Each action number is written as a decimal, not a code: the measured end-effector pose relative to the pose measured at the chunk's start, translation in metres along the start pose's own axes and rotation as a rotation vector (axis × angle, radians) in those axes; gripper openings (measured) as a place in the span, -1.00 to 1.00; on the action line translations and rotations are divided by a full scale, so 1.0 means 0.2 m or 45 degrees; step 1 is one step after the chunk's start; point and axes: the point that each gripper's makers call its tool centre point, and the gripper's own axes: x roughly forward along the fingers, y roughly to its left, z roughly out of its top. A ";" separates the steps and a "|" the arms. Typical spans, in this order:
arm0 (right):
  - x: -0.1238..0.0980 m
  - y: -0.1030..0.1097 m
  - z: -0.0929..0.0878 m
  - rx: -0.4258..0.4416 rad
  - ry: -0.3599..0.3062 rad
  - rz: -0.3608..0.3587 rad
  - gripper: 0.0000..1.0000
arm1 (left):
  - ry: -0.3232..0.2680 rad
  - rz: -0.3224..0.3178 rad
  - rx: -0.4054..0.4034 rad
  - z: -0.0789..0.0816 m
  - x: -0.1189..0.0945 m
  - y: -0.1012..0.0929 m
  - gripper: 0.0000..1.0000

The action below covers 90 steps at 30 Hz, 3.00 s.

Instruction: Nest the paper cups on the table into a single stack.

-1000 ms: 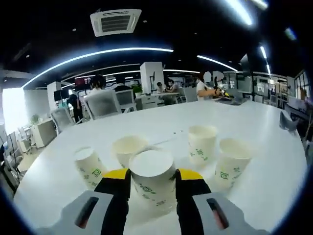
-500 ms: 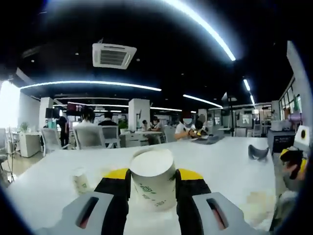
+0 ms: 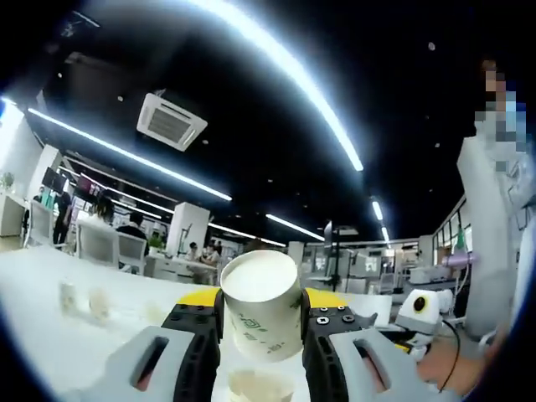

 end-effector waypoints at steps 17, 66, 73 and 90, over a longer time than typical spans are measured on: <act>0.04 0.10 -0.02 0.102 -0.062 0.092 -0.62 | -0.116 0.054 -0.057 -0.09 -0.19 -0.11 -0.23; 0.00 0.12 -0.01 -0.111 -0.014 -0.012 -0.89 | -0.028 -0.039 0.032 -0.18 -0.27 -0.21 -0.12; 0.06 0.27 -0.14 0.184 0.023 0.190 -0.36 | -0.072 -0.024 0.010 -0.14 -0.31 -0.18 -0.12; 0.05 0.34 -0.02 0.585 -0.138 0.324 0.10 | -0.029 -0.105 -0.031 -0.21 -0.29 -0.22 -0.12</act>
